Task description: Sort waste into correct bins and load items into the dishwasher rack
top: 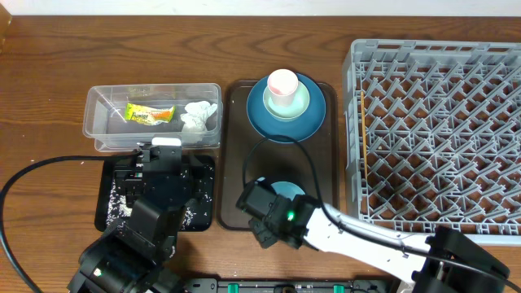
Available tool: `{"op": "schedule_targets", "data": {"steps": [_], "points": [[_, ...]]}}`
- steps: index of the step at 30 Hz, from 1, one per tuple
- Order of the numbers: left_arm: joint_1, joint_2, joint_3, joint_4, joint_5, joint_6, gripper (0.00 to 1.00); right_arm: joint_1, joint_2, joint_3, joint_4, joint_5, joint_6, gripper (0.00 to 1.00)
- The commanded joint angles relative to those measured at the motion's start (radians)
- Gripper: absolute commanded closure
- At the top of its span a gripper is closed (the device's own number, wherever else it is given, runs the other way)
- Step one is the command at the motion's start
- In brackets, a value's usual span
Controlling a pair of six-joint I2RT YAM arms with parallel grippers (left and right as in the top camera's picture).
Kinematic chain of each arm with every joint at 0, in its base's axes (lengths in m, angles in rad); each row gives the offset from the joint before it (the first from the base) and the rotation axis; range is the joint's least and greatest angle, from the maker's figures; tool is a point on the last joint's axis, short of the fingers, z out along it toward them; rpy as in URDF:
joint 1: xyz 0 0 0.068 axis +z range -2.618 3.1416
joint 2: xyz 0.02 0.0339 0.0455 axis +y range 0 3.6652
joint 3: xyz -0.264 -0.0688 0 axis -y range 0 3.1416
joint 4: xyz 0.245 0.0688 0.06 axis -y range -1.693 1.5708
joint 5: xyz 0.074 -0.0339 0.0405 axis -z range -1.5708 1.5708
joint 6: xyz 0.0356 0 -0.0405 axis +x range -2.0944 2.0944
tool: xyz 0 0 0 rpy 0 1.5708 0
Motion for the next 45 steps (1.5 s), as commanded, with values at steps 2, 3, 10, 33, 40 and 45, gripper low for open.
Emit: {"op": "schedule_targets", "data": {"steps": [2, 3, 10, 33, 40, 45], "points": [[-0.002, 0.001, 0.029, -0.001, -0.023, -0.016, 0.05, -0.049, -0.003, 0.021, -0.032, -0.014, -0.010, 0.71], [-0.002, 0.001, 0.029, -0.001, -0.023, -0.016, 0.05, -0.053, -0.003, 0.021, -0.032, -0.014, -0.013, 0.71], [-0.002, 0.001, 0.029, -0.001, -0.023, -0.016, 0.05, -0.047, -0.003, 0.021, -0.037, 0.019, -0.044, 0.72], [-0.002, 0.001, 0.029, -0.001, -0.023, -0.016, 0.05, -0.045, -0.003, 0.020, -0.051, 0.169, -0.080, 0.69], [-0.002, 0.001, 0.029, -0.001, -0.023, -0.016, 0.05, -0.038, 0.002, 0.014, -0.055, 0.167, -0.080, 0.74], [-0.002, 0.001, 0.029, -0.001, -0.023, -0.016, 0.05, -0.038, 0.006, 0.000, -0.054, 0.171, -0.080, 0.76]]}}
